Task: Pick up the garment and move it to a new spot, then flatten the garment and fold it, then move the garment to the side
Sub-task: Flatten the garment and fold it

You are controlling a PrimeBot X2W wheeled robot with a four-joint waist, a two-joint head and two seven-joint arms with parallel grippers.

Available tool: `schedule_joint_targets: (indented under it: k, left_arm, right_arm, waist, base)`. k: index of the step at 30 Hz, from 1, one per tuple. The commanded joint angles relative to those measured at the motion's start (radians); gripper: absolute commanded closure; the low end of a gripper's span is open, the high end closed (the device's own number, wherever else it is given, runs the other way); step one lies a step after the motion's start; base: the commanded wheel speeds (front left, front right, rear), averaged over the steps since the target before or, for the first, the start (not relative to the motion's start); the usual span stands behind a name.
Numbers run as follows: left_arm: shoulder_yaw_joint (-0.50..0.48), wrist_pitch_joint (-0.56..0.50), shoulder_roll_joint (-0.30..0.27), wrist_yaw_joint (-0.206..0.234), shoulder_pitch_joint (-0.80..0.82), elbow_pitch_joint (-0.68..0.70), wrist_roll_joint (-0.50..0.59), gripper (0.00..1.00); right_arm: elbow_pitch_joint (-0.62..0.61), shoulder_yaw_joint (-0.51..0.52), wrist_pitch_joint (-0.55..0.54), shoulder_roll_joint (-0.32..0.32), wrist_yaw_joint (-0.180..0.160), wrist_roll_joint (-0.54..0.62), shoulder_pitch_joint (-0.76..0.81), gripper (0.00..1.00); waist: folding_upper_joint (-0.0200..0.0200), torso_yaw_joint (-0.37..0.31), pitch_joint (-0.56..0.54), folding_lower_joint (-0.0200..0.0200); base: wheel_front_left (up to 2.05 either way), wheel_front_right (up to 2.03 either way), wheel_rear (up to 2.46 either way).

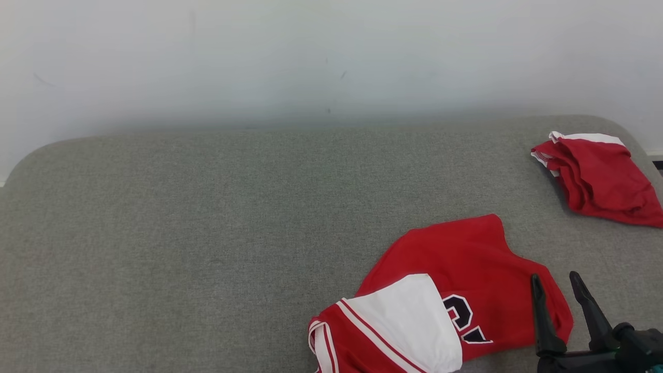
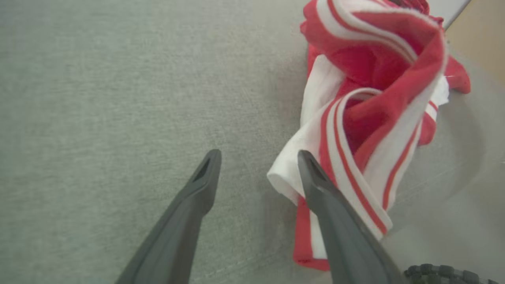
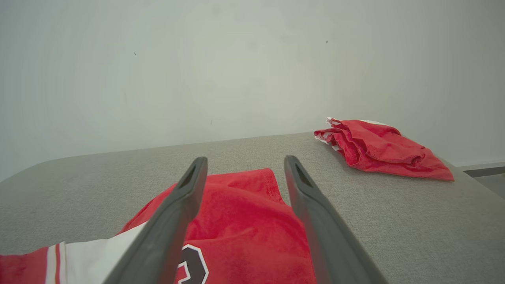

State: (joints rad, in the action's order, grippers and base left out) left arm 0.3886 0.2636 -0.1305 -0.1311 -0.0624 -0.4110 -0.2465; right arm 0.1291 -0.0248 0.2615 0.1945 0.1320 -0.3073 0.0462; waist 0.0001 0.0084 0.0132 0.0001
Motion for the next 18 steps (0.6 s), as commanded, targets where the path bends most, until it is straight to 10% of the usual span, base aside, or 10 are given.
schedule_joint_targets:
  k: [1,7,8,9,11,18]
  left_arm:
    - [0.007,-0.001,0.0,0.001,0.016,-0.009,-0.008,0.0]
    - [0.078,0.0,0.015,0.001,0.058,-0.094,-0.051,0.0]
    - [0.086,0.0,0.017,0.001,0.066,-0.114,-0.058,0.1]
    - [0.09,0.0,0.021,0.001,0.077,-0.134,-0.067,0.6]
    - [0.109,-0.007,0.027,0.001,0.095,-0.176,-0.087,1.0]
    - [0.098,0.001,0.015,0.002,0.146,-0.17,-0.115,1.0]
  right_arm:
    - [0.0,-0.002,0.004,0.0,-0.002,0.004,-0.007,0.0]
    - [0.003,-0.014,0.004,0.001,-0.002,0.008,-0.025,0.0]
    - [0.004,-0.014,0.004,0.003,-0.002,0.009,-0.027,0.0]
    - [0.004,-0.013,0.004,0.004,-0.002,0.01,-0.027,0.0]
    - [0.003,-0.011,0.004,0.006,-0.002,0.011,-0.026,0.0]
    - [-0.005,0.008,0.004,0.005,-0.002,0.019,-0.014,0.0]
  waist:
    - [-0.0001,-0.005,0.004,-0.0001]
    - [-0.0001,-0.03,0.018,-0.0001]
    - [-0.0001,-0.035,0.02,-0.0001]
    - [-0.0001,-0.037,0.02,-0.0001]
    - [-0.0001,-0.043,0.02,-0.0001]
    - [-0.0001,-0.044,0.016,-0.0001]
  base:
    - [0.0,0.0,0.0]
    - [0.0,0.0,0.0]
    - [0.0,0.0,0.0]
    - [0.0,0.0,0.0]
    - [0.0,0.0,0.0]
    - [0.0,0.0,0.0]
